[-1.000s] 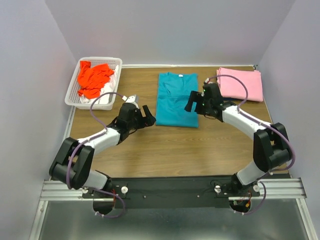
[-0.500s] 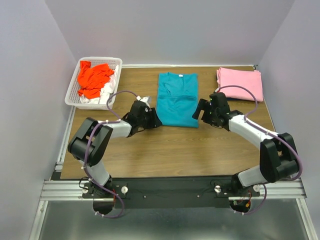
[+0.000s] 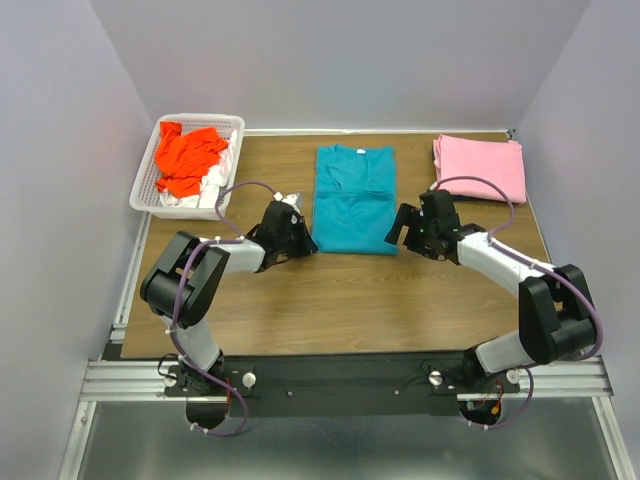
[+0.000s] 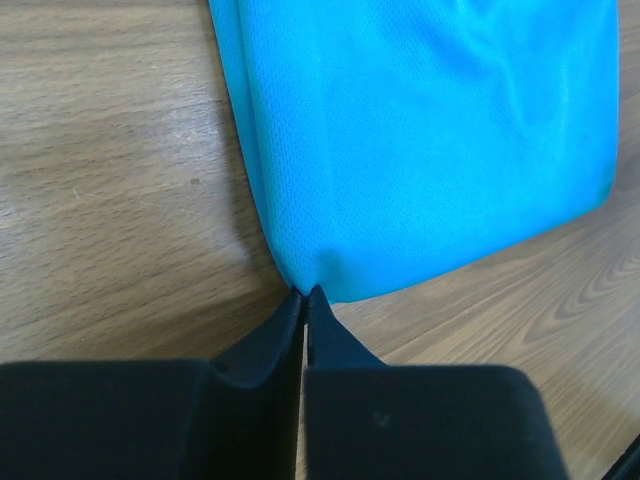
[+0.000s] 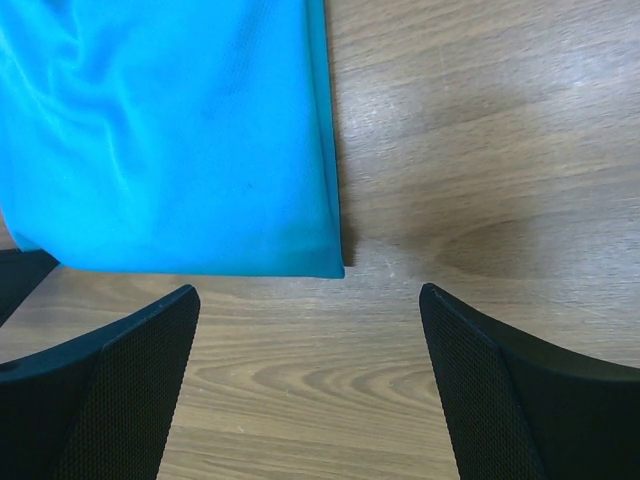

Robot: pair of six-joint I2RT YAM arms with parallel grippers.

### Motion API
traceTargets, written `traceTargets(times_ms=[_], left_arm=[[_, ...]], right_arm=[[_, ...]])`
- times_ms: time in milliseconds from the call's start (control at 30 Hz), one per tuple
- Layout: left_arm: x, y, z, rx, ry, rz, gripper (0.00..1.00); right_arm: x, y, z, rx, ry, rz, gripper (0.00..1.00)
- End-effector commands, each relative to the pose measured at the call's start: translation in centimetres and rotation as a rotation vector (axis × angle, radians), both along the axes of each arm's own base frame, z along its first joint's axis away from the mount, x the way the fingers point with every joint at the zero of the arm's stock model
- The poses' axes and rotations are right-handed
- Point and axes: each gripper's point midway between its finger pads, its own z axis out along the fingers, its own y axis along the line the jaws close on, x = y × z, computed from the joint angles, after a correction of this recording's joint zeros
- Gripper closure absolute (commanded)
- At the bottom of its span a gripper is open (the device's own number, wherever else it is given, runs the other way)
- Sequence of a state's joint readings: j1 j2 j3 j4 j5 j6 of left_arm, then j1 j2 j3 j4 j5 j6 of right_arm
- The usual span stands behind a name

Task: Fold and stack the t-shirts
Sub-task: Fold the tshirt

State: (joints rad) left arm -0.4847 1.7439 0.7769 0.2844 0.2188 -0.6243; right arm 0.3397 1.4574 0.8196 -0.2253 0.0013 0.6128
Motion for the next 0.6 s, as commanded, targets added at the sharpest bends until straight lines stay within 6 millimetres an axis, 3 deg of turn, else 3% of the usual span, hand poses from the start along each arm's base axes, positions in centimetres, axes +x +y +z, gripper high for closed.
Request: traceTargets(times_ms=[0,167,433,567], left_arm=[[-0.2,0.4,-0.8,0.041,0.014,-0.003,1.0],[-0.1,0.2,-0.7,0.04,0.009,-0.02,1.0],[0.0,0.3,-0.5,0.045,-0.006,-0.017,1.0],[-0.1,0.2,-0.5,0.04,0.0,-0.021,1.0]], right_arm=[[-0.6,0.7,-1.4,0.028,0.051,0.033,0.09],[-0.8,1.7,-2.2,0.058,0.09,0.083,0.31],[-0.7,1.3,-4.1,0.024,0.131,0.073,0.42],[-0.4,1.6,-4.7,0.029,0.153,0.075,0.65]])
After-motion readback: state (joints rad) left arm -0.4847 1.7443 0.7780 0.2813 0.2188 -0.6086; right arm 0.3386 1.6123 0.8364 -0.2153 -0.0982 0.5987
